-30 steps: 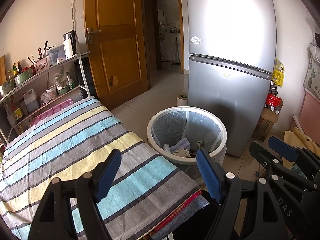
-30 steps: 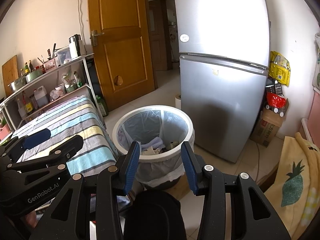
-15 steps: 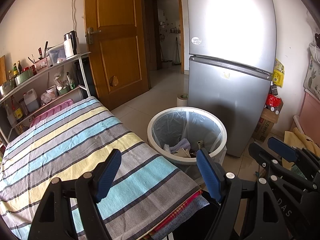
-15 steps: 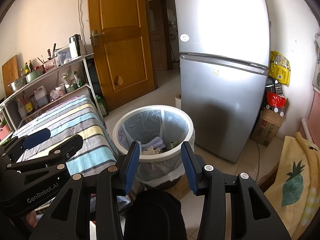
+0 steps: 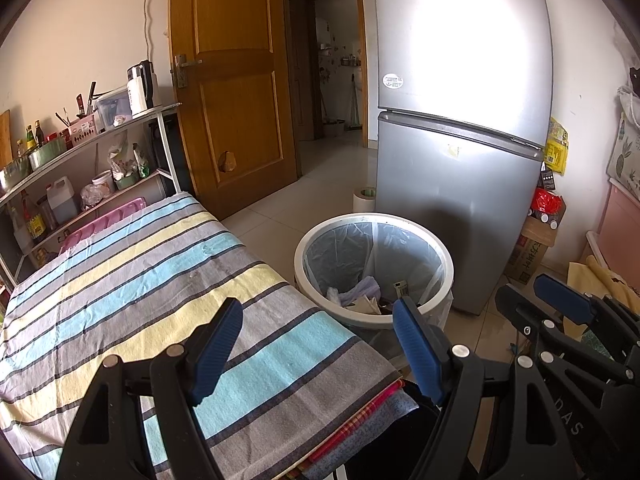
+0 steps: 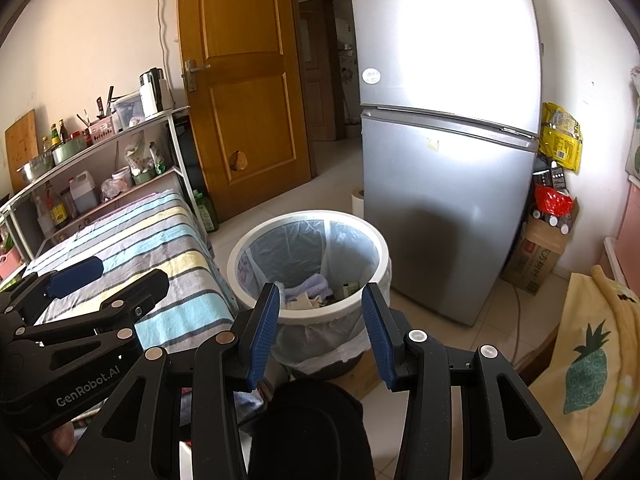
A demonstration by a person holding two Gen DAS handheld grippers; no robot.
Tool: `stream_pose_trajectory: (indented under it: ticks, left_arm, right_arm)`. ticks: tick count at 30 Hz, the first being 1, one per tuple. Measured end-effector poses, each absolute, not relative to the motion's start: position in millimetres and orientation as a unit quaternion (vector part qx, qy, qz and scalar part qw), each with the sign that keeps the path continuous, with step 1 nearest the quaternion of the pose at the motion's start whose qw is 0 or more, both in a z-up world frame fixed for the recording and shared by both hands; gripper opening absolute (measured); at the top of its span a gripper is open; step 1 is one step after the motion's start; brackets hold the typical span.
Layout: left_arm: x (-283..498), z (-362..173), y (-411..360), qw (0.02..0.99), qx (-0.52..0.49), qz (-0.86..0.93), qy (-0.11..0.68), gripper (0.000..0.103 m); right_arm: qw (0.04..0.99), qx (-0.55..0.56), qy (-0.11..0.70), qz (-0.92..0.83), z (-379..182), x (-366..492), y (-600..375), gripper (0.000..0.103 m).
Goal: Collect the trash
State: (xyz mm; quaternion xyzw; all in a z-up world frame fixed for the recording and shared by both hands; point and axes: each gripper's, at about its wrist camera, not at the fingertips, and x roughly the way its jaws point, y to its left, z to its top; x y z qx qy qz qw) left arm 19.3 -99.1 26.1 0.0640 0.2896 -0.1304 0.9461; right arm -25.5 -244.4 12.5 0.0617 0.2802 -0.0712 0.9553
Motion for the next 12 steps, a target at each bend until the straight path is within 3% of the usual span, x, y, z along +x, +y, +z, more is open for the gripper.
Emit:
stream_pose_trajectory:
  ticks: [12]
  left_arm:
    - [19.6, 25.4, -101.4, 0.945, 0.063, -0.132, 0.292, 0.079]
  right_arm:
    - [0.955, 0.062, 0.281, -0.070, 12.4, -24.2, -245.0, 0.044]
